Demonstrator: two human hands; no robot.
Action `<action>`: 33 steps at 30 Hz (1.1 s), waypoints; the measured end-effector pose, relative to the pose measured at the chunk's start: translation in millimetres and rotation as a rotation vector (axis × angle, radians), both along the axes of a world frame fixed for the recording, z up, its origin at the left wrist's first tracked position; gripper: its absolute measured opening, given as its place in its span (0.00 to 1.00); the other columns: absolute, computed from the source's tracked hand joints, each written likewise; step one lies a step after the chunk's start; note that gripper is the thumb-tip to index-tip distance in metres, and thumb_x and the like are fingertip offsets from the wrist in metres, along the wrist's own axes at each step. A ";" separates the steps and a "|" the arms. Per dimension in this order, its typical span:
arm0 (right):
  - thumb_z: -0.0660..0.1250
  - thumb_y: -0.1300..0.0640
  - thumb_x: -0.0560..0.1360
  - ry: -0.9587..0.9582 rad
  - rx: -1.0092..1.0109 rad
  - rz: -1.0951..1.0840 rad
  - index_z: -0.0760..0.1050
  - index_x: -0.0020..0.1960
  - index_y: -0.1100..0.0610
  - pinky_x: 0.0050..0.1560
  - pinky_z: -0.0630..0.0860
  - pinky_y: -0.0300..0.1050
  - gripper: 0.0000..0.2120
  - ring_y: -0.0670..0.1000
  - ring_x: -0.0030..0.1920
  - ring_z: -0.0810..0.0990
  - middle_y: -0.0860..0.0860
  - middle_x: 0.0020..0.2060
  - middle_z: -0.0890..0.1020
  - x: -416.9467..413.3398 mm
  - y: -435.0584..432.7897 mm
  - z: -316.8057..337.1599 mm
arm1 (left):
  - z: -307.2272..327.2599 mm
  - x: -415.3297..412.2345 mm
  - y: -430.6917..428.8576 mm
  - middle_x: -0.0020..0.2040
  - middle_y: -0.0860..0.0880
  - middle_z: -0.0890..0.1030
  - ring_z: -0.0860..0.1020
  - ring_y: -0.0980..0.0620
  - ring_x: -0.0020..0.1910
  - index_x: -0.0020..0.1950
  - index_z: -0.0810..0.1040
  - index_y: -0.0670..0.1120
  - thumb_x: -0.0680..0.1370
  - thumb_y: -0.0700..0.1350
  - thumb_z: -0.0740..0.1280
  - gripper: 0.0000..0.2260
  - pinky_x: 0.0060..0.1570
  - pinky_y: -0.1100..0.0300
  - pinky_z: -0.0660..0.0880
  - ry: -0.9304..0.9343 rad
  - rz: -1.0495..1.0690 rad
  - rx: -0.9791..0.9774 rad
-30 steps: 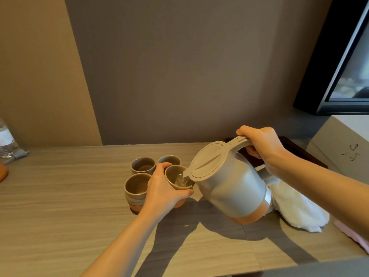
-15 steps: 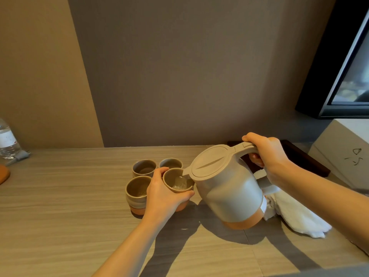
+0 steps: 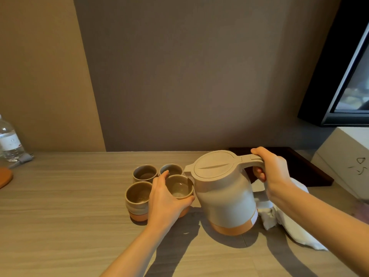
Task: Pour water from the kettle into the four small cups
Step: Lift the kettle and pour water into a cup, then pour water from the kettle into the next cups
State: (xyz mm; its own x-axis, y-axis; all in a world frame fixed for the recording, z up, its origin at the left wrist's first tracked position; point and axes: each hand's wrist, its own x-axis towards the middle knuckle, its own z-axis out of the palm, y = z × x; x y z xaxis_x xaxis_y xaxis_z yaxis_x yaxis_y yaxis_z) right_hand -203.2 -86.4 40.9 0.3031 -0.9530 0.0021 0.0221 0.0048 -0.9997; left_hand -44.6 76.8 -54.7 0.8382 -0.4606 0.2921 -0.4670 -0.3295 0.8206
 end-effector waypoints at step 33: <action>0.68 0.52 0.75 -0.048 0.069 -0.028 0.78 0.41 0.61 0.32 0.67 0.38 0.12 0.48 0.28 0.69 0.55 0.33 0.78 -13.1 -7.5 -11.9 | -28.1 -7.5 -16.8 0.75 0.45 0.61 0.62 0.46 0.72 0.79 0.44 0.45 0.74 0.57 0.70 0.45 0.63 0.57 0.71 -0.257 0.159 0.367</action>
State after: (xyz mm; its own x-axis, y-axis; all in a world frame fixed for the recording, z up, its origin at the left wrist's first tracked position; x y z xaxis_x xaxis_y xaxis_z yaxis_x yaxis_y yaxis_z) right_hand -216.4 -93.8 29.1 0.2776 -0.9594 -0.0504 0.0707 0.0728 -0.9948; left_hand -52.1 60.0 -82.8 0.8287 -0.4437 0.3411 -0.5597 -0.6600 0.5011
